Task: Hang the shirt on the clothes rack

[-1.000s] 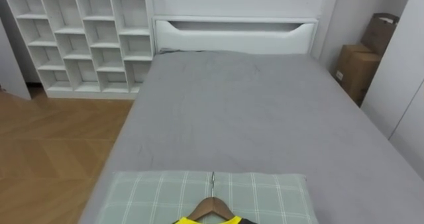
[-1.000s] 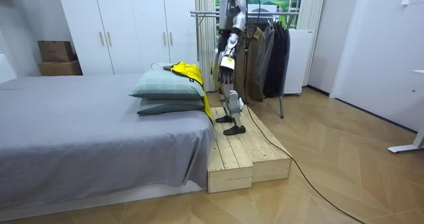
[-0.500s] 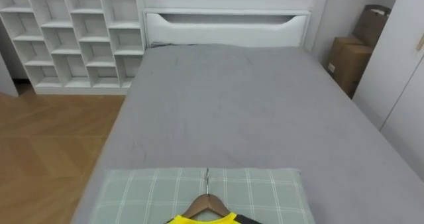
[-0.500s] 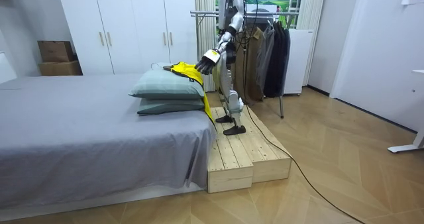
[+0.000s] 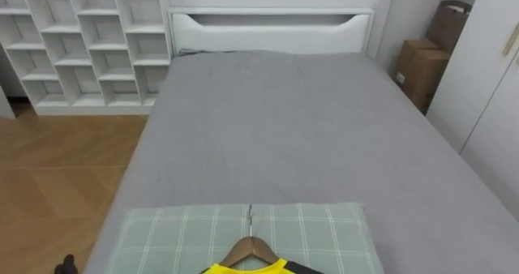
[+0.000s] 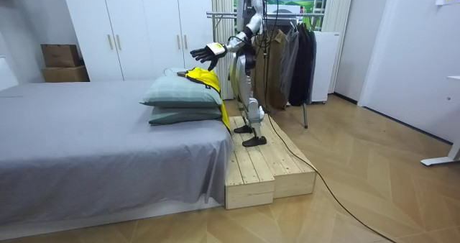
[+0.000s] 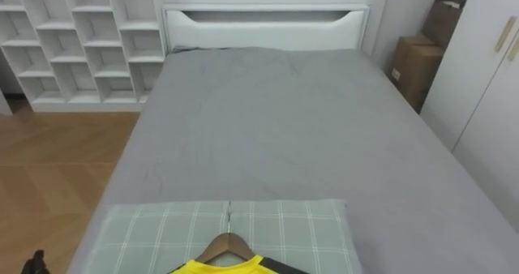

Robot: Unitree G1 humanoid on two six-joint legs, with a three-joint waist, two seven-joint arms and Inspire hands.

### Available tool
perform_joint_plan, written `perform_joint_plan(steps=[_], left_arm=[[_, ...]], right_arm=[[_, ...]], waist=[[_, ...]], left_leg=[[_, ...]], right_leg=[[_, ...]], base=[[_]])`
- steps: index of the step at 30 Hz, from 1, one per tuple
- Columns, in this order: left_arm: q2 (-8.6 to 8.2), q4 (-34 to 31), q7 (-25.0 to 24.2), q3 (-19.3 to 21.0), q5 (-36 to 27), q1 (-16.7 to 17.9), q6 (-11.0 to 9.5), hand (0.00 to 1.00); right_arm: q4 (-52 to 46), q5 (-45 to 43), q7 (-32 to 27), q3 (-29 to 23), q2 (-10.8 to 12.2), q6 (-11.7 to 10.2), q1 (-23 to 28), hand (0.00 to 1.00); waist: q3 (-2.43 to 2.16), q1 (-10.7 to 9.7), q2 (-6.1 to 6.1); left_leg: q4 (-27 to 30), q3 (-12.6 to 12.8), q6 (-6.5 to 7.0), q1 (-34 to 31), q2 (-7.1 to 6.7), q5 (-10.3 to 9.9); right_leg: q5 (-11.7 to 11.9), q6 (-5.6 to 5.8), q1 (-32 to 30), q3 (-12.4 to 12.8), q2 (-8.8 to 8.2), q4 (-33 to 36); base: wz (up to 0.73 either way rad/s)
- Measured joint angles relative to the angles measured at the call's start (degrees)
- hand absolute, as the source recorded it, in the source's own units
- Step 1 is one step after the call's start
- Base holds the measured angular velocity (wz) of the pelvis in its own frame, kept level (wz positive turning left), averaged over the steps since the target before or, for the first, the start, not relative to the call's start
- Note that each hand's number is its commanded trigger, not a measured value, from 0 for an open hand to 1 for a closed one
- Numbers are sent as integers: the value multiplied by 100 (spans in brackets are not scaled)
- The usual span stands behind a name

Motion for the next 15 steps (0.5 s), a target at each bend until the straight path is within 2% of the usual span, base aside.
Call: perform_joint_plan(steps=[8,15], left_arm=[[114,-263,-251,-303,411,-10,2,0],[110,-263,-381,-539,875,-21,5,0]], right_arm=[[-28,-74,88,-6,-2,-5,-44,0],[-26,-134,80,-2,-45,-72,-44,0]], waist=[[-7,-2,-22],[-11,-14,57]], left_leg=[[5,8,0,-72,1,0],[7,10,0,-72,5,0]], right_leg=[[7,2,-76,-6,0,-7],[19,3,-78,-5,3,2]], base=[[0],[0]])
